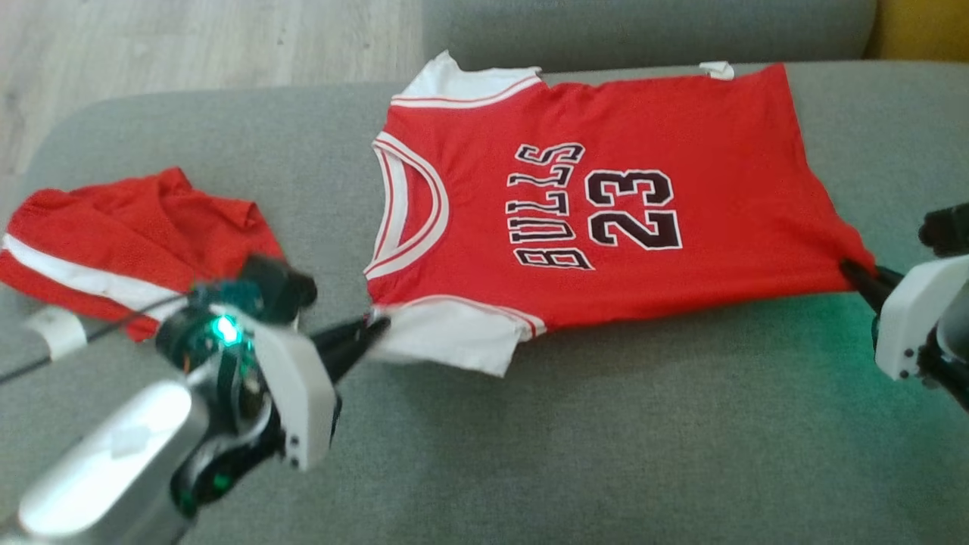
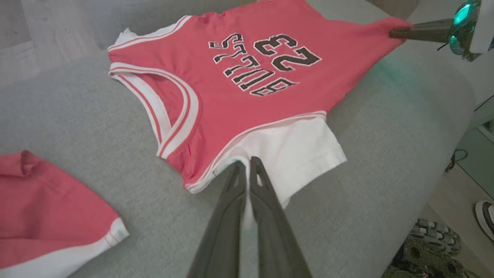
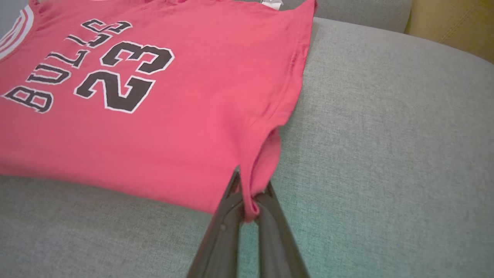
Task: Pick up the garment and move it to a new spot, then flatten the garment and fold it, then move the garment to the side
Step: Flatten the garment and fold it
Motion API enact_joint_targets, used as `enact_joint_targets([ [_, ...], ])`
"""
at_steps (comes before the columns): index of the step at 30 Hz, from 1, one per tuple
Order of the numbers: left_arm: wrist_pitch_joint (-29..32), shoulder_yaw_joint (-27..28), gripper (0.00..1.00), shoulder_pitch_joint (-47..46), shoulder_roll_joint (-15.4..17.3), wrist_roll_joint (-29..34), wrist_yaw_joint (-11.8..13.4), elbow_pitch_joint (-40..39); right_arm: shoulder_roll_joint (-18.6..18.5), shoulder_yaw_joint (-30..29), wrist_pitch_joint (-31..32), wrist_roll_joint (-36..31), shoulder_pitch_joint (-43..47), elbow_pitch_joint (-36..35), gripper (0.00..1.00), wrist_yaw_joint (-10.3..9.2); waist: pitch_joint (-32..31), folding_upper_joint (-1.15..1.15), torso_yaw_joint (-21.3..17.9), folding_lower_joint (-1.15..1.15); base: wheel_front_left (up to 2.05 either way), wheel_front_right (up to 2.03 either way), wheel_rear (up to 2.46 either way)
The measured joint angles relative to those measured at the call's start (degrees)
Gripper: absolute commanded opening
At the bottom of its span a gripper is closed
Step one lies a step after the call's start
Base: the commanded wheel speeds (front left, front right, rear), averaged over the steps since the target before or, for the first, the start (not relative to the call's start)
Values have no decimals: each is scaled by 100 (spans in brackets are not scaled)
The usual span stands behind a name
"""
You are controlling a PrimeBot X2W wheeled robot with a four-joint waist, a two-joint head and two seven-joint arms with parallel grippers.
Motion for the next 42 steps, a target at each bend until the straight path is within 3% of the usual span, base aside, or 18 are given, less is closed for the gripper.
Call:
enact_joint_targets([
  [9,-133,59,0,-962,-422,309,-32,842,65,-132,10,98,-501,-9,0,0,412,0,-114,1,0,0,0],
  [18,-223,36,0,-2046,-669,862,-141,2047,404,-247,146,179,-1038,220,0,0,823,0,-228,1,0,0,0],
  [29,-880,-356,0,-3014,-1254,1625,-256,3387,745,-231,169,243,-1605,589,0,0,1257,0,-322,0,0,0,0],
  [30,-1027,-355,40,-3093,-1321,1706,-216,3519,762,-233,121,220,-1658,660,11,0,1291,0,-328,0,0,0,0],
  [31,-1223,-350,100,-3175,-1392,1805,-111,3652,790,-249,-9,155,-1721,761,88,0,1323,0,-334,1,0,0,0],
  [32,-1450,-338,100,-3268,-1481,1908,8,3795,825,-279,-132,119,-1791,879,100,0,1352,0,-341,1,0,0,0],
  [38,-3185,118,100,-3639,-2004,2131,748,4499,1112,-746,-1501,-77,-2212,1386,100,0,1401,0,-379,1,0,0,0],
  [42,-4299,436,100,-3650,-2273,2109,1055,4745,1351,-1206,-2321,-108,-2253,1556,100,0,1284,0,-377,0,0,0,0],
])
